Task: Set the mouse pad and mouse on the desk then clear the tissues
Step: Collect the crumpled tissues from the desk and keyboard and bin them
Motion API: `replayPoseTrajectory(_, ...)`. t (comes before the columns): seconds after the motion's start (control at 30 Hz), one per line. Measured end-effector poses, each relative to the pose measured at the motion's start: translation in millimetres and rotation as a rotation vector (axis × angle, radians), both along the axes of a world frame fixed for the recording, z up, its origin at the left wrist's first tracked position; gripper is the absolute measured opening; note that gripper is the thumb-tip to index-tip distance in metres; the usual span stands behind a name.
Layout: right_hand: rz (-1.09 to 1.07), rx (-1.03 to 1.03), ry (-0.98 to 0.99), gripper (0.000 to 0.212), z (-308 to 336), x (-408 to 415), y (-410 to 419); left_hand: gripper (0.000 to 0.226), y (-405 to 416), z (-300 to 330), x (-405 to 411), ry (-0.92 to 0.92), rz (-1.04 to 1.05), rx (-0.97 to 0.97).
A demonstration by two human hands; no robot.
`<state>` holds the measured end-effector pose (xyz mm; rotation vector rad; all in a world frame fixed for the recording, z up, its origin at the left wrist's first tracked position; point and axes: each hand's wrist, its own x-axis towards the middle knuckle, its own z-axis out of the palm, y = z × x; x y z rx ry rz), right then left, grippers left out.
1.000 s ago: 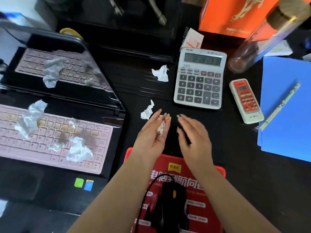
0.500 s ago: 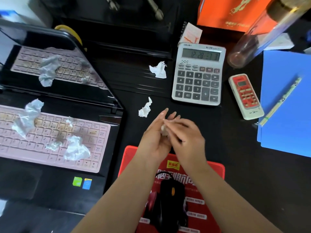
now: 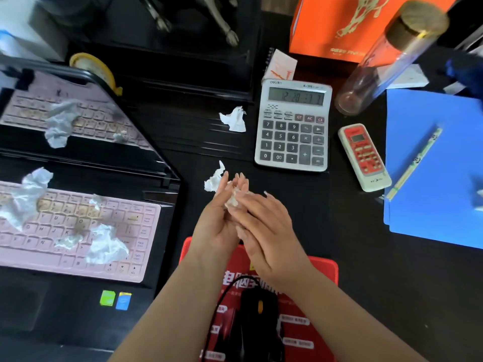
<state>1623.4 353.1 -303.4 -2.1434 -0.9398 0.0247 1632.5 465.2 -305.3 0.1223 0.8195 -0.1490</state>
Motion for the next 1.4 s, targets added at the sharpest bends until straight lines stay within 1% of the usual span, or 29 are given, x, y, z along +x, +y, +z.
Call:
replayPoseTrajectory(0.03, -0.015, 0.085, -0.059, 0.032, 3.4, 5.5, 1.4, 0.042, 3.3, -0.2, -1.3, -0.021, 0.082, -0.062)
replayPoseTrajectory(0.07, -0.045, 0.125, -0.103, 0.027, 6.3, 13.9, 3.8, 0.035, 7.4, -2.8, -3.3, -0.039, 0.139, -0.058)
replayPoseTrajectory(0.1, -0.094, 0.118, -0.123, 0.025, 9.8, 25.7, 7.5, 0.023, 10.0, -1.4, -5.5, -0.040, 0.163, -0.027)
replayPoseTrajectory(0.13, -0.157, 0.067, -0.101, 0.026, 13.3, 40.4, 13.1, 0.020, 11.3, -0.6, -6.8, -0.031, 0.188, 0.007)
replayPoseTrajectory(0.17, -0.208, -0.017, -0.028, 0.030, 16.0, 57.2, 20.9, 0.022, 12.6, 3.7, -7.8, -0.036, 0.193, 0.031)
replayPoseTrajectory(0.23, -0.217, -0.224, 0.128, 0.039, 15.1, 93.4, 40.5, 0.024, 15.3, 7.4, -10.1, -0.039, 0.200, 0.048)
replayPoseTrajectory(0.27, -0.192, -0.305, 0.148, 0.044, 11.4, 110.0, 50.3, 0.024, 15.3, 8.6, -11.7, -0.042, 0.195, 0.054)
replayPoseTrajectory(0.43, 0.000, -0.633, 0.074, 0.066, -7.4, 165.7, 91.5, 0.025, 17.8, 18.5, -17.0, -0.025, 0.177, 0.068)
replayPoseTrajectory(0.53, -0.005, -0.781, 0.108, 0.067, -20.2, 178.3, 103.7, 0.024, 20.7, 16.9, -20.6, -0.010, 0.168, 0.079)
replayPoseTrajectory(0.6, 0.003, -0.771, 0.068, 0.063, -29.8, 173.9, 105.4, 0.025, 22.5, 14.9, -23.1, 0.002, 0.168, 0.072)
replayPoseTrajectory(0.67, -0.012, -0.674, 0.043, 0.046, -31.6, 163.1, 98.3, 0.031, 22.7, 9.5, -25.4, 0.018, 0.172, 0.071)
replayPoseTrajectory(0.73, -0.110, -0.496, 0.108, 0.029, -24.2, 148.4, 82.2, 0.035, 22.0, 5.6, -27.0, 0.028, 0.173, 0.088)
replayPoseTrajectory(0.77, -0.167, -0.371, 0.142, 0.025, -19.2, 138.8, 73.6, 0.033, 20.9, 4.5, -26.4, 0.034, 0.177, 0.102)
replayPoseTrajectory(0.83, -0.268, -0.107, 0.166, 0.025, -3.7, 110.6, 59.6, 0.024, 18.1, 2.0, -25.0, 0.064, 0.186, 0.150)
replayPoseTrajectory(0.9, -0.283, 0.013, 0.110, 0.024, 9.1, 73.0, 48.2, 0.021, 12.9, -0.4, -23.9, 0.059, 0.174, 0.168)
replayPoseTrajectory(0.97, -0.263, 0.031, 0.153, 0.021, 8.2, 36.0, 40.9, 0.025, 6.0, 0.1, -22.8, 0.021, 0.098, 0.159)
replayPoseTrajectory(1.03, -0.236, -0.022, 0.149, 0.013, 4.2, 7.2, 33.9, 0.030, -2.3, 4.4, -24.8, 0.052, 0.058, 0.103)
replayPoseTrajectory(1.1, -0.203, -0.058, 0.041, 0.029, -2.0, -9.5, 29.5, 0.030, -6.7, 6.9, -28.7, 0.143, 0.053, 0.064)
replayPoseTrajectory(1.17, -0.150, -0.077, -0.031, 0.047, 0.9, -18.4, 24.1, 0.033, -9.4, 9.9, -39.5, 0.168, 0.042, 0.115)
replayPoseTrajectory(1.2, -0.110, -0.109, -0.035, 0.046, 2.3, -20.8, 22.0, 0.033, -9.5, 8.9, -44.0, 0.176, 0.030, 0.149)
replayPoseTrajectory(1.27, -0.036, -0.178, -0.014, 0.035, 5.1, -27.0, 16.9, 0.032, -9.4, 8.8, -54.9, 0.188, 0.029, 0.196)
replayPoseTrajectory(1.3, -0.015, -0.207, -0.008, 0.034, 6.3, -29.1, 16.8, 0.031, -9.8, 10.1, -59.4, 0.183, 0.044, 0.199)
replayPoseTrajectory(1.4, 0.032, -0.283, -0.036, 0.040, 8.3, -43.8, 15.9, 0.030, -14.7, 13.5, -78.3, 0.140, 0.098, 0.190)
